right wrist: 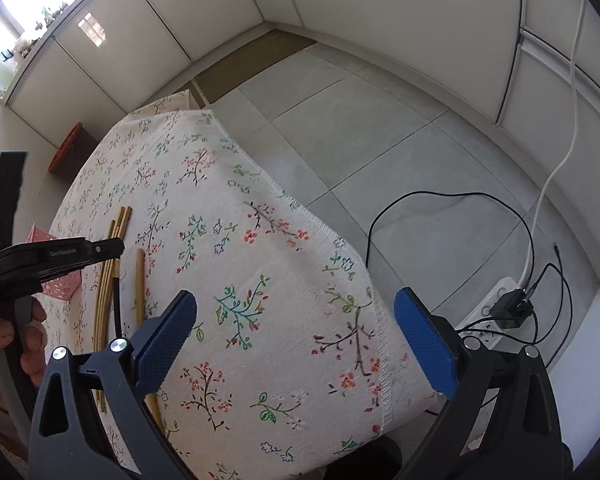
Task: Organize utensils
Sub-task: 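Grasp a wooden chopstick with the left tool while the right tool grasps another, then lift both held chopsticks and carry them over the pink holder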
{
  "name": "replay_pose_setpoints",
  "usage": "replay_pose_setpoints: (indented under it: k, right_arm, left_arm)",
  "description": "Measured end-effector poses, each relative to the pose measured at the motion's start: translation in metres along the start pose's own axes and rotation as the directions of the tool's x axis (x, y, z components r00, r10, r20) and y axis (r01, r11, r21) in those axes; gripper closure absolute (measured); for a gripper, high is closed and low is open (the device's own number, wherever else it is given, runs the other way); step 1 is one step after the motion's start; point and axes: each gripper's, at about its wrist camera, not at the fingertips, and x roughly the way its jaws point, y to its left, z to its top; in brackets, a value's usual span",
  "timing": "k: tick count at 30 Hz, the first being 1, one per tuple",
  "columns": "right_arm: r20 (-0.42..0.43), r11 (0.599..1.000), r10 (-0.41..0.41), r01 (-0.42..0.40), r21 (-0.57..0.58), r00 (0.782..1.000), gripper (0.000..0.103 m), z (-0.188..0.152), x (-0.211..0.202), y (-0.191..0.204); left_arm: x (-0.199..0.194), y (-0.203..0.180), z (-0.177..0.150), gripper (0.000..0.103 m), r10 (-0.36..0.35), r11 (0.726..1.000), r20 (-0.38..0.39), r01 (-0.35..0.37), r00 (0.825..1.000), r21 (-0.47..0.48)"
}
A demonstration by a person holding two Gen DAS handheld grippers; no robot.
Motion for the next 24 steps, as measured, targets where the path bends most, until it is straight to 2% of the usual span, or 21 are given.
replay_pose_setpoints:
  k: [3, 5, 8, 13, 14, 15, 16, 17, 18, 19, 21, 24]
  right_arm:
    - [-0.072, 1.0, -0.011, 0.01, -0.024, 0.997, 0.007, 0.003, 0.018, 0.023]
    - [-0.083, 0.996, -0.05, 0.044, -0.077, 0.995, 0.007, 0.011, 0.027, 0.047]
    - [-0.067, 0.983, -0.108, 0.097, -0.158, 0.992, 0.007, 0.025, 0.039, 0.088]
    - [-0.115, 0.948, -0.2, 0.162, -0.275, 0.973, 0.01, 0.032, 0.073, 0.15]
    - [-0.148, 0.937, -0.225, 0.173, -0.303, 0.963, 0.023, 0.03, 0.083, 0.159]
    - [-0.198, 0.932, -0.251, 0.18, -0.315, 0.948, 0.046, 0.027, 0.095, 0.164]
    - [-0.157, 0.926, -0.269, 0.21, -0.314, 0.95, 0.046, 0.024, 0.093, 0.168]
    - [-0.152, 0.929, -0.251, 0.194, -0.314, 0.956, 0.068, 0.023, 0.092, 0.171]
    - [-0.159, 0.931, -0.247, 0.188, -0.314, 0.956, 0.087, 0.022, 0.091, 0.174]
    - [-0.179, 0.936, -0.239, 0.178, -0.302, 0.954, 0.095, 0.021, 0.09, 0.174]
    - [-0.209, 0.96, -0.196, 0.145, -0.238, 0.958, 0.096, 0.021, 0.085, 0.165]
    - [-0.152, 0.979, -0.121, 0.093, -0.181, 0.981, 0.096, 0.023, 0.054, 0.152]
  left_arm:
    - [-0.04, -0.001, -0.022, 0.097, -0.018, 0.999, 0.085, 0.016, 0.996, 0.028]
    - [-0.067, -0.005, -0.038, 0.097, -0.028, 0.998, 0.142, 0.021, 0.989, 0.052]
    - [-0.106, 0.005, -0.064, 0.097, -0.037, 0.998, 0.222, 0.026, 0.974, 0.052]
    - [-0.166, 0.031, -0.1, 0.097, -0.014, 1.0, 0.335, 0.011, 0.942, 0.011]
    - [-0.175, 0.036, -0.106, 0.097, -0.006, 1.0, 0.355, 0.005, 0.935, 0.003]
    - [-0.184, 0.041, -0.111, 0.097, -0.001, 1.0, 0.373, 0.003, 0.928, -0.006]
    - [-0.192, 0.046, -0.115, 0.097, -0.001, 1.0, 0.388, 0.007, 0.922, -0.013]
    - [-0.2, 0.049, -0.119, 0.097, -0.002, 1.0, 0.404, 0.01, 0.915, -0.019]
    - [-0.207, 0.052, -0.123, 0.097, -0.001, 1.0, 0.421, 0.013, 0.907, -0.026]
    - [-0.213, 0.055, -0.126, 0.097, -0.003, 0.999, 0.435, 0.019, 0.901, -0.032]
    - [-0.225, 0.058, -0.132, 0.097, -0.014, 0.998, 0.455, 0.039, 0.891, -0.046]
    - [-0.238, 0.065, -0.142, 0.097, -0.029, 0.996, 0.485, 0.066, 0.874, -0.058]
